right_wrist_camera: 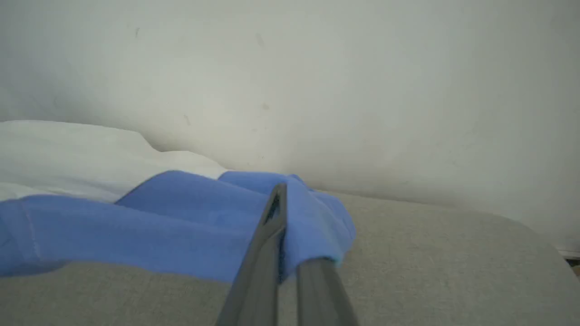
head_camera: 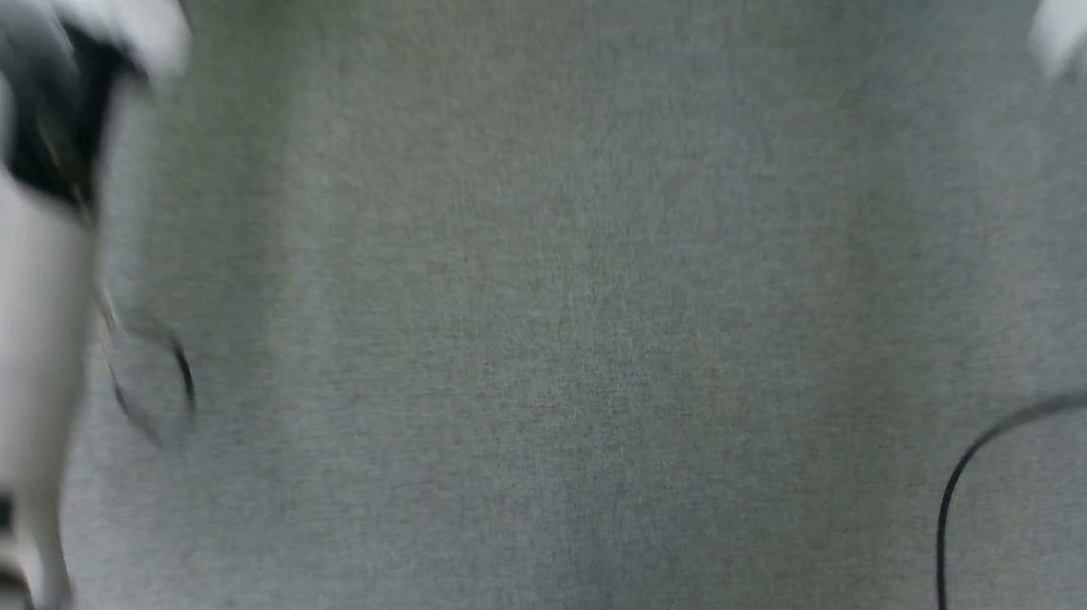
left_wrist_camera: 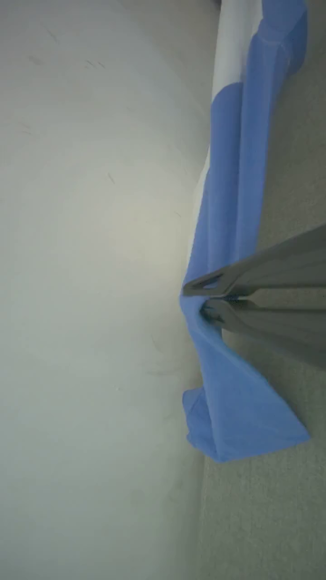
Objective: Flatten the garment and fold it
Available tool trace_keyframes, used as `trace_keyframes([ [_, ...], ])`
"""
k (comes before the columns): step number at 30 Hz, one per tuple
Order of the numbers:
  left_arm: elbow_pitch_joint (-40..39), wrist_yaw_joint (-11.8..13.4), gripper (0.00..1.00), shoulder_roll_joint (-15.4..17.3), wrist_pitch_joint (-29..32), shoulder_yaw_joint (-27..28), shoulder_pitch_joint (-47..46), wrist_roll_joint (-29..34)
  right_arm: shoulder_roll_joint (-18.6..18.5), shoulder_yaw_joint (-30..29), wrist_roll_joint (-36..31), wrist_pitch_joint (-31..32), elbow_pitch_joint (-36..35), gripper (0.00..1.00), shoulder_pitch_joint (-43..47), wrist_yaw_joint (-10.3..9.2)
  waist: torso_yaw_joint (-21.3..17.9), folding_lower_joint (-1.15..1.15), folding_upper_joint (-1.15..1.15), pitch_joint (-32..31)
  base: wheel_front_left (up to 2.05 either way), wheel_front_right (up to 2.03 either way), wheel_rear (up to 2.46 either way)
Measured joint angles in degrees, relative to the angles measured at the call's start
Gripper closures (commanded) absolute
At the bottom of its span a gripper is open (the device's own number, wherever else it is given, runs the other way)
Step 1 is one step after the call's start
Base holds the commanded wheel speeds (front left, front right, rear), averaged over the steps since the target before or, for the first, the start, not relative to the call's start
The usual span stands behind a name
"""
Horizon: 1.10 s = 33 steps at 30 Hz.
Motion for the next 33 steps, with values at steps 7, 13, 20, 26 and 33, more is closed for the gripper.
trace_keyframes([
  [7,-8.0,0.7,1.00,0.4,5.0,-1.8,23.3,-2.0,-2.3,-0.7,5.1,8.9,-15.0,1.00,25.7,0.01,1.3,-0.02,0.00,-8.4,0.00,0.00,0.00],
  [13,-18.6,5.0,1.00,0.1,10.2,-2.0,41.9,-5.9,1.2,-6.8,4.4,12.6,-28.5,1.00,46.0,0.01,2.5,-0.03,0.00,-15.2,0.00,0.00,0.00],
  [20,-27.1,9.3,1.00,0.4,14.6,-2.5,57.2,-7.7,8.4,-11.9,1.3,15.1,-36.4,1.00,61.9,-0.01,4.1,-0.02,0.00,-20.7,0.00,0.00,0.00],
  [26,-30.6,11.4,1.00,0.4,17.8,-4.4,64.4,-8.7,10.6,-15.1,-0.2,17.4,-37.1,1.00,70.6,-0.02,5.7,-0.01,0.00,-23.0,0.00,0.00,0.00],
  [33,-29.6,12.0,1.00,-0.7,17.8,-6.8,66.5,-8.6,10.7,-15.3,2.0,16.3,-31.2,1.00,73.6,-0.07,6.1,0.00,0.00,-23.9,0.00,0.00,0.00],
])
